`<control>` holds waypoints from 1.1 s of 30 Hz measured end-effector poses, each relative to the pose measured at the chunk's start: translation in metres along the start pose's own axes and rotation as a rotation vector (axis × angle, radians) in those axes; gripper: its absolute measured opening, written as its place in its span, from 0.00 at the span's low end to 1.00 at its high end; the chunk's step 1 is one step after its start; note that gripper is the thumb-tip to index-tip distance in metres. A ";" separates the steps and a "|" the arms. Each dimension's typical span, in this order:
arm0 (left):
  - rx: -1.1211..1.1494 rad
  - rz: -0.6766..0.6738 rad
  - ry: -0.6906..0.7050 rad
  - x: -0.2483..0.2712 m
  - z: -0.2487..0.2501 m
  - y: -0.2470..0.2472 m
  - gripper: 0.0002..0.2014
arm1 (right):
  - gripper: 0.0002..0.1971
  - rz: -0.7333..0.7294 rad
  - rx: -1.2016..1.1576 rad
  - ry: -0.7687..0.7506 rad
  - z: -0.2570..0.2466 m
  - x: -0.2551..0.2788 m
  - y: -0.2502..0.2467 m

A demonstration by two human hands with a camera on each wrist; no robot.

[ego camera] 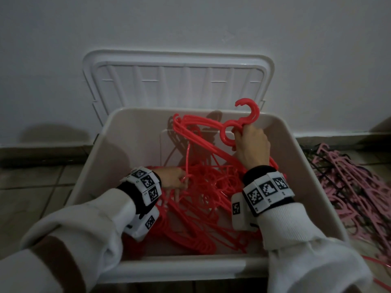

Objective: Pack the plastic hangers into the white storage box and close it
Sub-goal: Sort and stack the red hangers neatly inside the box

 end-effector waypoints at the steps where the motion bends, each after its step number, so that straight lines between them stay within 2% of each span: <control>1: 0.042 -0.029 -0.004 0.000 0.000 0.002 0.08 | 0.15 -0.002 0.000 0.002 0.000 0.000 -0.001; 6: 0.203 -0.123 0.039 -0.006 -0.006 0.000 0.08 | 0.15 0.007 -0.017 0.012 -0.002 0.000 -0.004; 13: 0.205 -0.138 0.046 -0.009 -0.007 -0.002 0.14 | 0.17 0.062 -0.071 0.022 -0.002 -0.001 -0.008; 20: 0.318 -0.014 0.059 -0.014 -0.005 0.000 0.10 | 0.17 0.196 -0.189 0.066 -0.001 0.001 -0.021; 23: 0.294 0.053 0.047 -0.012 -0.003 -0.002 0.12 | 0.18 0.185 -0.173 0.069 -0.002 0.003 -0.022; 25: 0.263 0.048 0.043 -0.012 -0.002 -0.001 0.12 | 0.18 0.181 -0.170 0.065 -0.004 0.004 -0.022; 29: 0.121 0.082 0.045 -0.012 -0.002 -0.001 0.03 | 0.17 0.174 -0.169 0.067 -0.004 0.004 -0.021; 31: 0.099 0.098 0.044 -0.011 -0.002 -0.001 0.06 | 0.17 0.171 -0.169 0.072 -0.004 0.005 -0.021; 33: 0.042 0.096 0.044 -0.008 0.000 -0.001 0.05 | 0.17 0.169 -0.168 0.070 -0.004 0.004 -0.020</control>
Point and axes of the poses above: each hand's wrist, its own x-axis away from the middle knuckle, its own y-axis out of the palm, z = x × y, the point moved 4 cm from there along -x, towards the middle knuckle, and after that the axes turned 3 degrees about -z, right-handed, at the moved point
